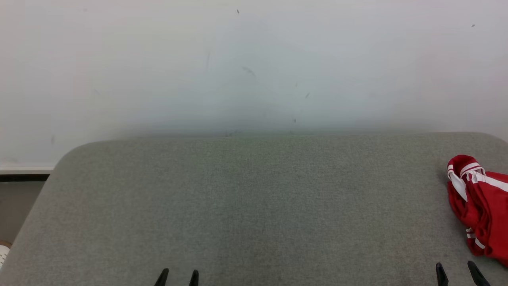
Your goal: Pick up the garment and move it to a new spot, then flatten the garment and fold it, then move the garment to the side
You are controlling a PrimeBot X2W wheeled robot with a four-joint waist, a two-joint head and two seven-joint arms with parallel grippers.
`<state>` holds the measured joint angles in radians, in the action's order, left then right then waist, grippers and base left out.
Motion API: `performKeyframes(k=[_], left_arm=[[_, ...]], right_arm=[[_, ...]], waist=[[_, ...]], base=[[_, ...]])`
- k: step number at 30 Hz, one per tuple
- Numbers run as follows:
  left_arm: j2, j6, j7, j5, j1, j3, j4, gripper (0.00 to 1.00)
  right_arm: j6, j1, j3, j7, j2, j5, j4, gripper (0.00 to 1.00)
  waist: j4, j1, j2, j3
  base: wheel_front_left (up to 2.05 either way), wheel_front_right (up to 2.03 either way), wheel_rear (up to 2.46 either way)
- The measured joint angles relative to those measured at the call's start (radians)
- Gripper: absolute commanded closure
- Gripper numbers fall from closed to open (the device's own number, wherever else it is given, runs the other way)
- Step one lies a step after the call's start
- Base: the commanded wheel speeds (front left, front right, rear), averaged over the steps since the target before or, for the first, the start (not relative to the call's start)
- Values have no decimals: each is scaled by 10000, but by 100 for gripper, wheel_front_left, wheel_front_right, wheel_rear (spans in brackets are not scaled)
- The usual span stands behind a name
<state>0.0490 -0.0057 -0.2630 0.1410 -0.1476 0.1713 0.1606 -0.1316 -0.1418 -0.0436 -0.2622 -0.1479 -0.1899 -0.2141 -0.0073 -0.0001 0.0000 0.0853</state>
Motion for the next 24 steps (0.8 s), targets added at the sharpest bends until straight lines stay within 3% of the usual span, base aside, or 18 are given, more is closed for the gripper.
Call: performKeyframes(k=[11, 15, 16, 21, 24], left_arm=[[0, 67, 0, 15, 3, 12, 17, 0], [-2, -117, 0, 88, 1, 79, 31, 0], [-6, -115, 2, 86, -11, 88, 98, 100], [-13, -117, 27, 159, -162, 125, 464, 100], [-8, -132, 150, 786, -158, 67, 479, 100]], right_arm=[[-2, 36, 98, 0, 61, 71, -155, 0], [-2, 70, 100, 0, 56, 90, -178, 0], [-2, 44, 104, 4, 84, 90, -232, 100], [-2, -80, 130, 117, 301, 2, -633, 100], [-2, -55, 90, 297, 322, -556, -671, 100]], waist=[[-25, 1, 0, -20], [24, 1, 0, -11], [25, 0, 0, -10], [24, 1, 0, -19], [25, 1, 0, -41]], base=[[0, 0, 0], [0, 0, 0], [0, 0, 0], [0, 0, 0], [0, 0, 0]])
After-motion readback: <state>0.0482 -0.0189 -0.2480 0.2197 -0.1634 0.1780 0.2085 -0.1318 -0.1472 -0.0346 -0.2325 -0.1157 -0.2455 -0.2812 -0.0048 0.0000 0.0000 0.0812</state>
